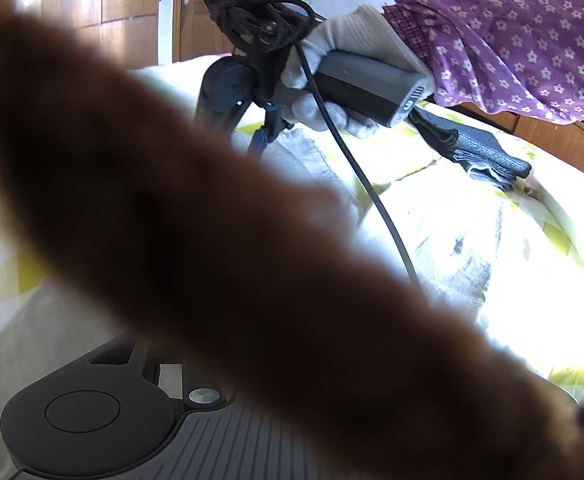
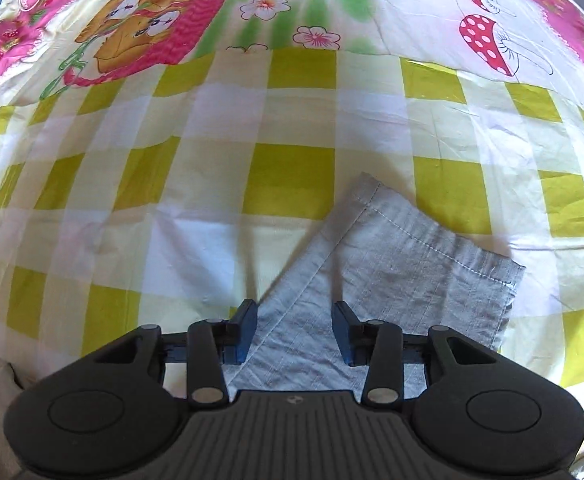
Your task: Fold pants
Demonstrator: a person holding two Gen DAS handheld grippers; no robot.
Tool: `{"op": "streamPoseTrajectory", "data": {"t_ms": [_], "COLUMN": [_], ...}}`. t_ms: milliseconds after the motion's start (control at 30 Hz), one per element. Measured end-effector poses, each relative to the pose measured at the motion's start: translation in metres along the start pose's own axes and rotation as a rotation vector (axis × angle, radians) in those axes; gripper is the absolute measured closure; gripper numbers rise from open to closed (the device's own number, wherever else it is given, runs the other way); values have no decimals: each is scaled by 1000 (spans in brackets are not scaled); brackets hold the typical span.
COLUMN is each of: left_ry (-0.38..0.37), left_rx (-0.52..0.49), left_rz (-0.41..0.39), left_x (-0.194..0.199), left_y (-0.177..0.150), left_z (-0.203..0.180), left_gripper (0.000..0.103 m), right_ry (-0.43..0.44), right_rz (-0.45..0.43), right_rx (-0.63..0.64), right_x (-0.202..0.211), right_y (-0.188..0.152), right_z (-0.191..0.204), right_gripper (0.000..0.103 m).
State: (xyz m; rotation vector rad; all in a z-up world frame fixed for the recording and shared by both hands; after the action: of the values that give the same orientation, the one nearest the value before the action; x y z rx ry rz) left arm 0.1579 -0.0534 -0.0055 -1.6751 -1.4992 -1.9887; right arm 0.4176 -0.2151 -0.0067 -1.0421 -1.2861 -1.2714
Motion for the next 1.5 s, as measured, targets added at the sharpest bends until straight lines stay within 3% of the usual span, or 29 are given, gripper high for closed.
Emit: {"op": "streamPoseTrajectory", "data": {"t_ms": [233,267,300,467,633,733,800,933,1067,1400,1467,1500], "left_ry": [13,16,20,56,99,113,121,118,148,178,177,178], "left_rx": [-38,-43,-45,-53,-98,-151,-199,-254,-309,-345,-342,-342], "left_rz": [14,16,17,-9,-76,-126,-138,-75,2,46,42,38], "left_x": [-13,-14,-14,-13,0,12,14,-6,-27,-38,-38,-38], "left_y": [7,8,8,7,12,12,8,-2,-9,-9,-6,-6], "left_z": [-6,-6,-7,-7,-23,-47,-68,-102,-123,-135,-135,-135], "left_gripper": [62,63,64,70,71,71,71,71,70,69,69,69], "right_ry": [-39,-32,-29,12,134,215,239,238,322,451,422,390], "right_rz": [16,4,-3,-101,-326,-489,-550,-475,-440,-469,-473,-483], "right_rx": [-40,-36,-34,-77,-207,-308,-371,-563,-708,-793,-799,-786], "right_x": [-11,-9,-7,27,115,169,181,129,74,45,46,50], "right_y": [13,13,13,-8,-77,-153,-207,-289,-331,-337,-333,-331], "right_z": [0,-1,-4,-35,-91,-130,-152,-196,-226,-256,-258,-257], "right_gripper": [48,62,83,85,85,85,85,85,84,68,73,83]}}
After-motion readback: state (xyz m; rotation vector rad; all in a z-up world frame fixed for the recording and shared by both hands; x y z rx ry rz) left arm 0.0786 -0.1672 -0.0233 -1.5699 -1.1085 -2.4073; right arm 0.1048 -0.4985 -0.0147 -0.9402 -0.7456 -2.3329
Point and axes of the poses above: each gripper's, at about its wrist camera, not at the fingertips, and x roughly against the way its jaws point, z to its left, y to its top, the point moved 1 cm from there along -x, roughly the way its jaws point, and after that the axes turned 12 degrees about z, right-handed, at the moved point
